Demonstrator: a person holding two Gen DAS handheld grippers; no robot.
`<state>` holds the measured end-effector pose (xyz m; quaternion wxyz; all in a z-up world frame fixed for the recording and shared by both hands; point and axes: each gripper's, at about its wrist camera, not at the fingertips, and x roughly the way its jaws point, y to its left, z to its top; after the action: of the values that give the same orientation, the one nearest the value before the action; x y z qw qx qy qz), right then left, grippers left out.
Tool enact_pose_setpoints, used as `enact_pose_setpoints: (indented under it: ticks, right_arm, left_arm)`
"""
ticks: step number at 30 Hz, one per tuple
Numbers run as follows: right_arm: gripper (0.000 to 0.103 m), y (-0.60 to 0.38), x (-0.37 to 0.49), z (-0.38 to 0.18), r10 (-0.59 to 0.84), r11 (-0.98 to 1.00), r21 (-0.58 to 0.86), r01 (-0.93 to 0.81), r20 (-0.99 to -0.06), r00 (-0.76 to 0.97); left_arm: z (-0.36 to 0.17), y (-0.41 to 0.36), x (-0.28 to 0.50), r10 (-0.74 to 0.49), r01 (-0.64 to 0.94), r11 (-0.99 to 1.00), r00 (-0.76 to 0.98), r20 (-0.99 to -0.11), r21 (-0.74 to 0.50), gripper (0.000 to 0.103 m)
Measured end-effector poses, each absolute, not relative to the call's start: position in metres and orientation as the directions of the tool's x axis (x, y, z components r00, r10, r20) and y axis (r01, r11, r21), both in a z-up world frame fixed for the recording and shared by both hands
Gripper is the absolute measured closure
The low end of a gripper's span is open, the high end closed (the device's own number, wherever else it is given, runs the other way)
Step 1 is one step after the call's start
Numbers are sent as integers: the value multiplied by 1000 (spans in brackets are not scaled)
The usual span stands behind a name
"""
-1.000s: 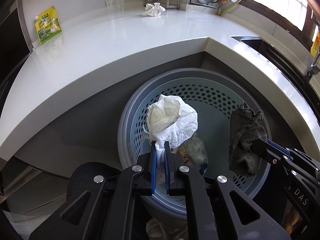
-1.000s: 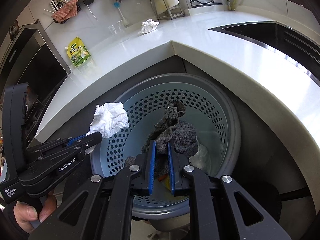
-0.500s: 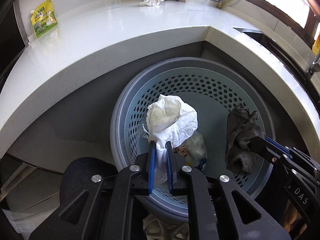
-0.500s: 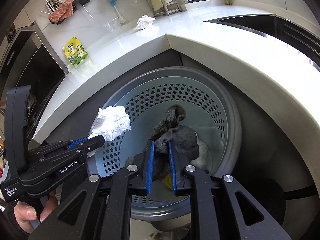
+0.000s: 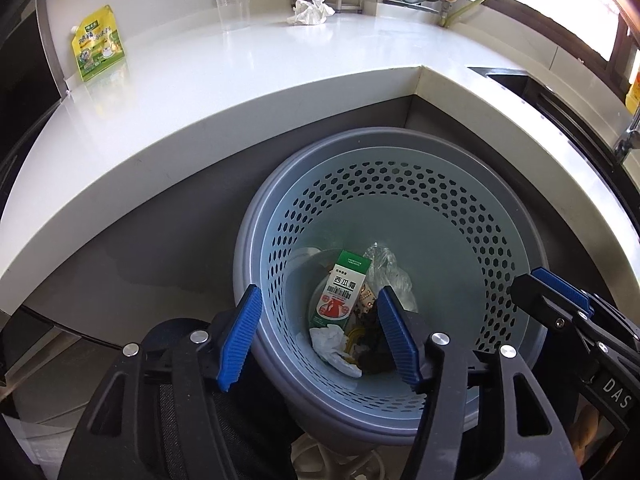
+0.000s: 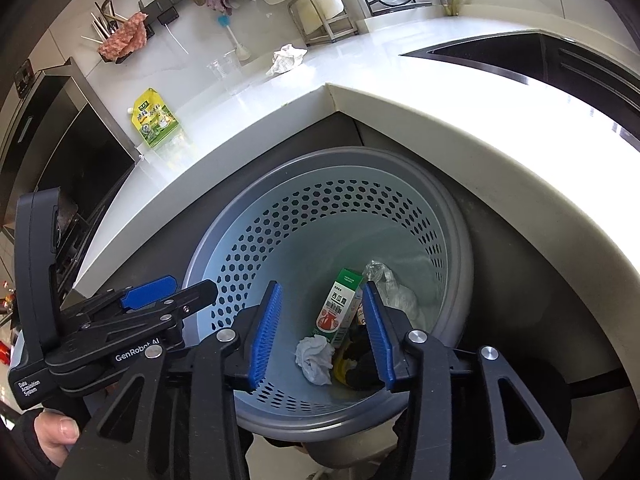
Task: Collect trash
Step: 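Open both grippers to drop the cloth and tissue into the bin, then move both tools back over the counter toward the crumpled paper and cup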
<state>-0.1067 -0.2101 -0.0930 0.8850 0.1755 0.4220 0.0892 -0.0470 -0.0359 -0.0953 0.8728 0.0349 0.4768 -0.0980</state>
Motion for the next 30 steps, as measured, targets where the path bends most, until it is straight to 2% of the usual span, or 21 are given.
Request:
enact_pose_setpoints:
  ticks: [9,13,17,20,30]
  right_arm:
    - [57,-209,-107,-93,304,924,383,-10,-717,627]
    - [48,-209,-109,-88,308,921,390,-11,-709,635]
    - [48,-208,-111,-83,301,924,382,-13,-705,642]
    - [42,-207,-112,-78,297,925,380,-14,-700,650]
    - [32,-192,-116,-56,287,934,356,-40,-676,678]
  left_arm:
    - [-91,-30,-47,-137,192,981,538,-832,-38,39]
    - [-87,-26,-49,-143,188,981,541,-829,-47,38]
    - [-84,-22,-51,-154,187,981,546,-824,-60,38]
    - [-80,-18,-53,-160,184,981,555,-817,-67,34]
    - [-59,1,-57,-185,177,979,590,-786,-98,27]
